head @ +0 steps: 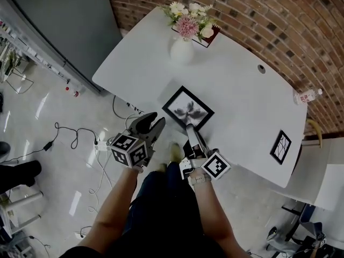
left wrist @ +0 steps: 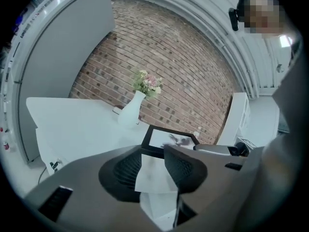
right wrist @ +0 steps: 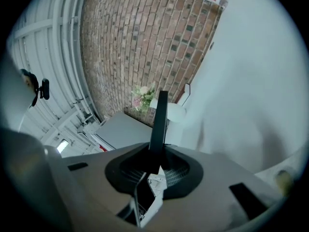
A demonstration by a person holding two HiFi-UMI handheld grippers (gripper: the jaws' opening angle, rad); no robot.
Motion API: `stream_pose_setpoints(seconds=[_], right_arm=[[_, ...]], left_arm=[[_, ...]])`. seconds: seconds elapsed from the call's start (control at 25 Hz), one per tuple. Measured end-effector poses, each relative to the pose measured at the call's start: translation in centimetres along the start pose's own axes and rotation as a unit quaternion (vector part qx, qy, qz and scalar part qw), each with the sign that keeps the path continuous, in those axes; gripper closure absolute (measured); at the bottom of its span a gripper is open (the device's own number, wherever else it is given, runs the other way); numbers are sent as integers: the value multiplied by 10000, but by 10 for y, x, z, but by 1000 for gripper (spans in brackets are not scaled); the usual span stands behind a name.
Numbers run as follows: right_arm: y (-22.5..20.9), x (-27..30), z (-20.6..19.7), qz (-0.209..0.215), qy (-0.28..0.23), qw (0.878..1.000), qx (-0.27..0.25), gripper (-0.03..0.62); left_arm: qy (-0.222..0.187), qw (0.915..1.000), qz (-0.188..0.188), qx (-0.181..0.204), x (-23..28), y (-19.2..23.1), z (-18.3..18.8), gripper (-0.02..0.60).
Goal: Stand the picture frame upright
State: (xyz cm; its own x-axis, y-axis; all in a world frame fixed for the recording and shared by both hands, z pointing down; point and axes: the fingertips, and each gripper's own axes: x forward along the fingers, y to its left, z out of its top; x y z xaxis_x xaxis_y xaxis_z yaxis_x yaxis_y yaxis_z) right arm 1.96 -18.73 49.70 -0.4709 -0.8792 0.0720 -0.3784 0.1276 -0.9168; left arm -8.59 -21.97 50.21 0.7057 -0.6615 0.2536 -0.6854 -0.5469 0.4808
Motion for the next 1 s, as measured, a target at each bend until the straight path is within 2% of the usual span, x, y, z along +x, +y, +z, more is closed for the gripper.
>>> stream_pose_setpoints(seconds=[0.2,0.32,0.52,0.64,0.72,0.84,1.0], right_arm=[[-3,16,9,-55,264,9983,-524,520],[-2,32,16,-89,576,9932,-1009,520],[-10,58,28,-225,1245,9745,-1852,522],[-8,75,35,-118,1621,9611,-2234,522],[-7,86,40,-42,1868,9498,-2509,522],[-9,101,46,5,2228,9267,-3026,522],[-7,121,54,105,2717,8859,-3758,522]], left_arm=[[23,9997,26,251,12,11,16,434],[47,9986,-25,519,22,19,29,434],[129,9950,-118,984,43,34,50,434],[271,9904,-236,1337,55,37,57,434],[363,9873,-289,1520,62,41,60,434],[399,9863,-275,1574,71,51,65,433],[429,9843,-240,1698,87,62,75,417]])
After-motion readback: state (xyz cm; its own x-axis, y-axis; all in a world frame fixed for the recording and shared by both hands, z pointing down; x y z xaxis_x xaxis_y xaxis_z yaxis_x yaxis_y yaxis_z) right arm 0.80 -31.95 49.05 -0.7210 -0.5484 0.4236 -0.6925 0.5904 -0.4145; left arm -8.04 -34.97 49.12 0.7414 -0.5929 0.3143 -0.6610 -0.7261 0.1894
